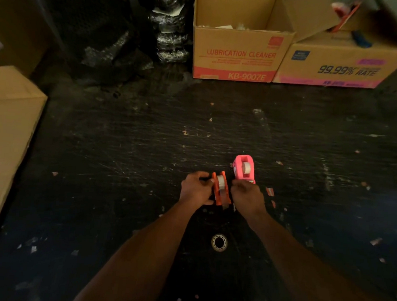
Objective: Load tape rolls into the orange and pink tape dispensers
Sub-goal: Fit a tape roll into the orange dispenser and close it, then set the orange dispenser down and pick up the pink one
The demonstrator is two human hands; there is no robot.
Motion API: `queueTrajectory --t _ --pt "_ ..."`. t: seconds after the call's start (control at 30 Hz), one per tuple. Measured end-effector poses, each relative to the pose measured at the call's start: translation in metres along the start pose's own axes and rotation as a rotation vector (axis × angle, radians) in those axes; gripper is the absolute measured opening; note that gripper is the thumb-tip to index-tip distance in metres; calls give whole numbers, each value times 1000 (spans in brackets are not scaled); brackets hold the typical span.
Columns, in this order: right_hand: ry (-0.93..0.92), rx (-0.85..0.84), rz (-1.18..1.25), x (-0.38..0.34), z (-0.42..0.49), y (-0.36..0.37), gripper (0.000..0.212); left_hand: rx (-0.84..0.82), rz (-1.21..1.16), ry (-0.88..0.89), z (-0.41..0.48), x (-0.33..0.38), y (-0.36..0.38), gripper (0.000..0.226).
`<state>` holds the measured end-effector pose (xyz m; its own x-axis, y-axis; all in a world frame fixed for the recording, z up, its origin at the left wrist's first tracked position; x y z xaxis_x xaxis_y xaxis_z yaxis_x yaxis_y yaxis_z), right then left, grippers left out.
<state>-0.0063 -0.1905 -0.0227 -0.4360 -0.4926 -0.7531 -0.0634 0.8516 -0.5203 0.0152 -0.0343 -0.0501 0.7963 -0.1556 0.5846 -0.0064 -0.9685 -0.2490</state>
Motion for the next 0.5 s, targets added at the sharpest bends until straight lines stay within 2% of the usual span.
queueTrajectory --t 0.2,0.5 --pt "20 -85 140 -7 7 12 22 -90 -95 -12 3 0 -1 29" --pt "-30 -83 121 -9 35 16 26 -149 -81 3 11 22 -6 29"
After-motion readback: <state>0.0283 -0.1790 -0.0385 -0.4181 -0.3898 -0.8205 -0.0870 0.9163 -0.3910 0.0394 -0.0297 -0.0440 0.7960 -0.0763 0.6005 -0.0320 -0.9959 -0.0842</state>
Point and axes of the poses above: each hand's wrist, its own z-axis towards the middle knuckle, its own y-axis out of the palm, x = y × z, the point moved 5 cm from there along z, towards the middle knuckle, and after that the axes turned 10 degrees about -y, right-handed, at the moved point
